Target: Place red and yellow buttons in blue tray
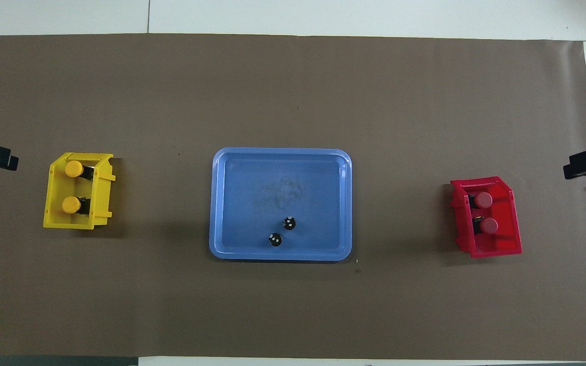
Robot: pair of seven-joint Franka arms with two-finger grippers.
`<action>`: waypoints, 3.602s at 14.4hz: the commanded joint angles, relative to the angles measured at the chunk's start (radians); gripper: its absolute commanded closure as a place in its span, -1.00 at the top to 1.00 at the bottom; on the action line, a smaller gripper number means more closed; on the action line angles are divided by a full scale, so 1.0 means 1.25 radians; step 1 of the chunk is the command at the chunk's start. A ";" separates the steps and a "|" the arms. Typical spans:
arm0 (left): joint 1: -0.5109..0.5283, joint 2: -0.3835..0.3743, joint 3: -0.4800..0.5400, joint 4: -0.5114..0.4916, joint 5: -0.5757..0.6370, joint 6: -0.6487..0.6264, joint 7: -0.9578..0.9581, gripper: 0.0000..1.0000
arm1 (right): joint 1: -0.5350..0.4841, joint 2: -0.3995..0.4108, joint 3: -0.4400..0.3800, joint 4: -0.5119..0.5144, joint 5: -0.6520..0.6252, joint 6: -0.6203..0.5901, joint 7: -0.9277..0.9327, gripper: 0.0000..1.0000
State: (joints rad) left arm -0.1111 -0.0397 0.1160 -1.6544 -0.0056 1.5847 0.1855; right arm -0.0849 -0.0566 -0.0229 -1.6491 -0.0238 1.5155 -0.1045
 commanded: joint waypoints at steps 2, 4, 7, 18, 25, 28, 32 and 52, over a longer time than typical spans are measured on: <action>0.004 -0.004 0.000 -0.002 0.017 0.001 -0.002 1.00 | 0.000 0.000 -0.001 0.009 -0.007 -0.010 0.012 1.00; 0.004 -0.004 -0.001 -0.001 0.017 0.002 -0.004 1.00 | 0.002 0.000 -0.001 0.009 -0.005 -0.010 0.012 1.00; 0.035 -0.014 -0.001 -0.015 0.017 -0.007 -0.011 1.00 | 0.004 -0.003 -0.001 0.004 -0.005 -0.010 0.014 1.00; 0.007 -0.021 -0.013 -0.018 0.013 -0.011 -0.162 1.00 | 0.009 -0.038 0.005 -0.099 -0.001 0.095 0.011 1.00; 0.007 -0.026 -0.015 -0.034 0.013 -0.004 -0.151 1.00 | 0.026 0.002 0.005 -0.273 0.037 0.327 0.012 0.59; 0.008 -0.025 -0.013 -0.025 0.016 -0.012 -0.153 1.00 | 0.026 0.012 0.005 -0.386 0.037 0.468 0.006 0.51; 0.007 -0.026 -0.017 -0.026 0.016 -0.028 -0.153 1.00 | 0.026 0.013 0.005 -0.438 0.037 0.502 0.003 0.44; 0.004 -0.072 -0.033 -0.115 0.016 -0.012 -0.152 0.99 | 0.025 0.022 0.004 -0.537 0.037 0.615 -0.040 0.33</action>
State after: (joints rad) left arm -0.0983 -0.0852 0.0746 -1.7437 -0.0045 1.5546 0.0027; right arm -0.0471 -0.0113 -0.0191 -2.2963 0.0127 2.2600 -0.1271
